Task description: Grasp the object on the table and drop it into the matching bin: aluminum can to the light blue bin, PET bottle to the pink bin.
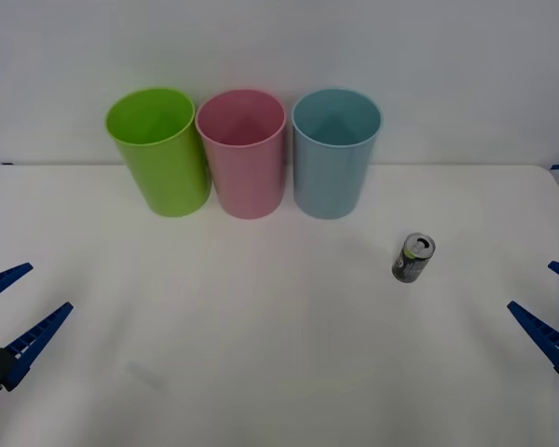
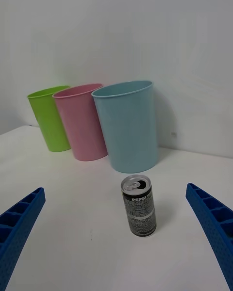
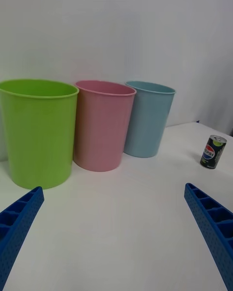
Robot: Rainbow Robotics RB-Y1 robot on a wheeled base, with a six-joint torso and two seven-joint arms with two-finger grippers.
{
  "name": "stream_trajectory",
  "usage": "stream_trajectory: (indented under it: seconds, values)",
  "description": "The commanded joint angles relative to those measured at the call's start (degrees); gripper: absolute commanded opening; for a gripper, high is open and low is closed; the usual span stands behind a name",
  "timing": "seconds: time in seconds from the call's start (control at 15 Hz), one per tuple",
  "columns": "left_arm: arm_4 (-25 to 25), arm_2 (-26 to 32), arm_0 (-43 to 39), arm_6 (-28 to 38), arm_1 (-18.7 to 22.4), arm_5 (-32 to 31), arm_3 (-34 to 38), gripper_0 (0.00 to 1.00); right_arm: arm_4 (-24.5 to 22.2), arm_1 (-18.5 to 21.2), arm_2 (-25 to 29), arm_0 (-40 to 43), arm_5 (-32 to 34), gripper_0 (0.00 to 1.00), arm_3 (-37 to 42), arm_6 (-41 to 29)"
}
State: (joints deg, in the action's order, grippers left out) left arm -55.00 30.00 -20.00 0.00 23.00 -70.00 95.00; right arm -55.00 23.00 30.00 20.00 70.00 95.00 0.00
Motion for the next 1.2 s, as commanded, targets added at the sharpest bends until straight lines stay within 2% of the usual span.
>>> stream_trajectory:
  seconds: [0.07, 0.67, 0.8, 1.0, 1.2]
  values:
    - [0.00, 0.00, 0.00, 0.00, 0.00, 0.00, 0.00, 1.00, 0.00, 0.00, 0.00, 0.00, 0.00, 1.00, 0.00, 0.00]
    - [0.00, 0.00, 0.00, 0.00, 0.00, 0.00, 0.00, 1.00, -0.28, 0.91, -1.61, 3.03, -0.83, 1.00, -1.40, 1.76]
    - [0.00, 0.00, 0.00, 0.00, 0.00, 0.00, 0.00, 1.00, -0.28, 0.91, -2.67, 2.94, -1.36, 1.00, -2.72, 6.06]
    - [0.00, 0.00, 0.00, 0.00, 0.00, 0.00, 0.00, 1.00, -0.28, 0.91, -5.48, 3.03, -5.66, 1.00, -3.24, 13.36]
    - [0.00, 0.00, 0.00, 0.00, 0.00, 0.00, 0.00, 1.00, -0.28, 0.91, -9.43, 2.68, -10.94, 1.00, -4.30, 15.38]
